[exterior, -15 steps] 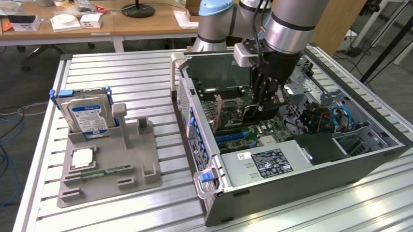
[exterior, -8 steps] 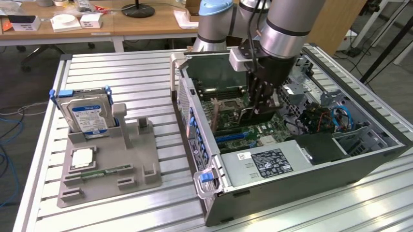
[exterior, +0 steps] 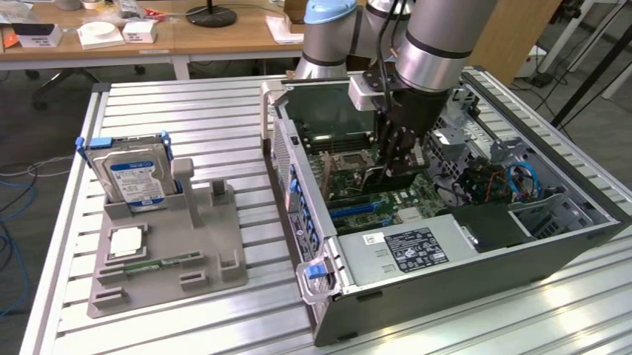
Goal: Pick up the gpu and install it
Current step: 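Insert the gpu into the slot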
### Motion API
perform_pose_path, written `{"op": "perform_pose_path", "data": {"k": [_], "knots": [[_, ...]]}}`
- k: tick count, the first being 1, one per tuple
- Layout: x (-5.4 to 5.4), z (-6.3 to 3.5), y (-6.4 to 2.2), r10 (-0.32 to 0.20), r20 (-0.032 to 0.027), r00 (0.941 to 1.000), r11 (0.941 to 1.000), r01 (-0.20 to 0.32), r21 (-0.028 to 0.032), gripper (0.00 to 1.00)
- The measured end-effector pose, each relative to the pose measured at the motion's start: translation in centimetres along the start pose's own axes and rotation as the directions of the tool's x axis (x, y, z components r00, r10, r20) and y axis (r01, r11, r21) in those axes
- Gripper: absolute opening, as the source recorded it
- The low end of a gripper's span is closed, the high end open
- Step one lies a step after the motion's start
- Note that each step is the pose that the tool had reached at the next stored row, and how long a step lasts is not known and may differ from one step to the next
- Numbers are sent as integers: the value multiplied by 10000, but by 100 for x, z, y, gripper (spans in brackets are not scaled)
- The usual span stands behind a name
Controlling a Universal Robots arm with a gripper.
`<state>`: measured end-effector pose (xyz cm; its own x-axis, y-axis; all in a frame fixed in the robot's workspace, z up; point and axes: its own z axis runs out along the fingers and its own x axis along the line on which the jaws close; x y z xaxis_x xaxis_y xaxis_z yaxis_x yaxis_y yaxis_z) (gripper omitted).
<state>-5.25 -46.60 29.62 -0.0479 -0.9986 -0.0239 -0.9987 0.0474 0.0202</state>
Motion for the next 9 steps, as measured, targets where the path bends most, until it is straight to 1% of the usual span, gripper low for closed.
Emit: {"op": "perform_pose_path", "data": {"k": [3, 4, 9], "knots": [[0, 1, 0, 0, 4, 10000, 10000, 0, -1, 26], [0, 5, 0, 1, 15, 10000, 10000, -1, 1, 26], [1, 66, -2, -1, 15, 10000, 10000, 1, 0, 26]]}}
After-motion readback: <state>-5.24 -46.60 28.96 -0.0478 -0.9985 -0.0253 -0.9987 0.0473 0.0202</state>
